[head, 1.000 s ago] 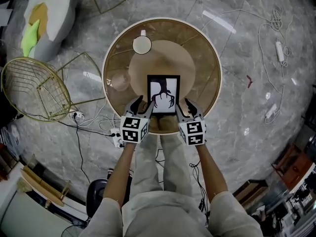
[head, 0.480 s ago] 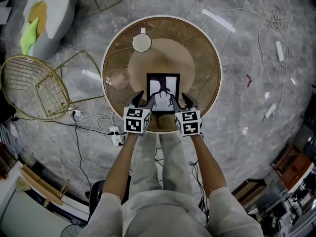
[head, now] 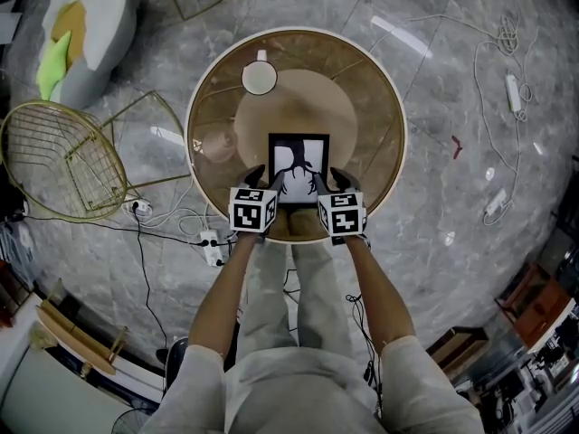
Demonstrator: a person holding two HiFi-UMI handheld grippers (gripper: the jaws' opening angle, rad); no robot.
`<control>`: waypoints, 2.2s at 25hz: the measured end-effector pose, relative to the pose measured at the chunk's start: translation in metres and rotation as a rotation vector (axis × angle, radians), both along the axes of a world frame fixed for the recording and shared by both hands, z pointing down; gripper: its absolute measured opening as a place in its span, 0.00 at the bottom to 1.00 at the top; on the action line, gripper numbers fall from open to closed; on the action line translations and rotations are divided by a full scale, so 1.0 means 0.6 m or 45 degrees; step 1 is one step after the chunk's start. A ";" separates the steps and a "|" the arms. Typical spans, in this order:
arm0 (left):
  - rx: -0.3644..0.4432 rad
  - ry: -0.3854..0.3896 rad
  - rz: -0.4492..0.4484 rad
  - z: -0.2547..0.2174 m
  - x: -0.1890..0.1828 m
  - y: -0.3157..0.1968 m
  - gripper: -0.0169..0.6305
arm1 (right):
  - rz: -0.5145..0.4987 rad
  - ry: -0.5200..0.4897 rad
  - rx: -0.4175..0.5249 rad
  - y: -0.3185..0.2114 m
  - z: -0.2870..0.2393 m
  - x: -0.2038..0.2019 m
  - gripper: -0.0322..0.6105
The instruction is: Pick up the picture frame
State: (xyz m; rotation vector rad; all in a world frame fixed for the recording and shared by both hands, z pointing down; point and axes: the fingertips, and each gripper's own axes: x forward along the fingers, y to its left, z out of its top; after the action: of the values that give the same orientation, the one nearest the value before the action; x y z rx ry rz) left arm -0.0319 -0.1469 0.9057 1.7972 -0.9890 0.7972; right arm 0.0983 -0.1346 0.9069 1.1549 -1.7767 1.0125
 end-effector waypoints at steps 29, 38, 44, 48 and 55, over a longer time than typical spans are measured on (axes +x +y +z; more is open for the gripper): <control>-0.107 -0.135 -0.072 0.029 -0.005 0.014 0.15 | 0.112 0.069 -0.106 -0.001 0.016 0.001 0.18; -0.142 -0.147 -0.117 0.032 -0.006 0.013 0.14 | 0.172 0.055 -0.107 -0.001 0.018 0.003 0.17; -0.131 -0.149 -0.129 0.027 -0.007 0.015 0.13 | 0.217 0.061 -0.117 0.000 0.015 0.004 0.16; -0.115 -0.145 -0.134 0.025 -0.007 0.017 0.13 | 0.221 0.055 -0.109 0.002 0.013 0.005 0.16; -0.070 -0.143 -0.140 0.006 -0.006 0.009 0.13 | 0.237 0.044 -0.072 -0.006 -0.003 0.006 0.16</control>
State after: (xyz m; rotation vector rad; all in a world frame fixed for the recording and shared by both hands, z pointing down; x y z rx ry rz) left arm -0.0357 -0.1416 0.9093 1.6515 -1.1181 0.8558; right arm 0.1018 -0.1381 0.9051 1.3126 -1.6257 1.1362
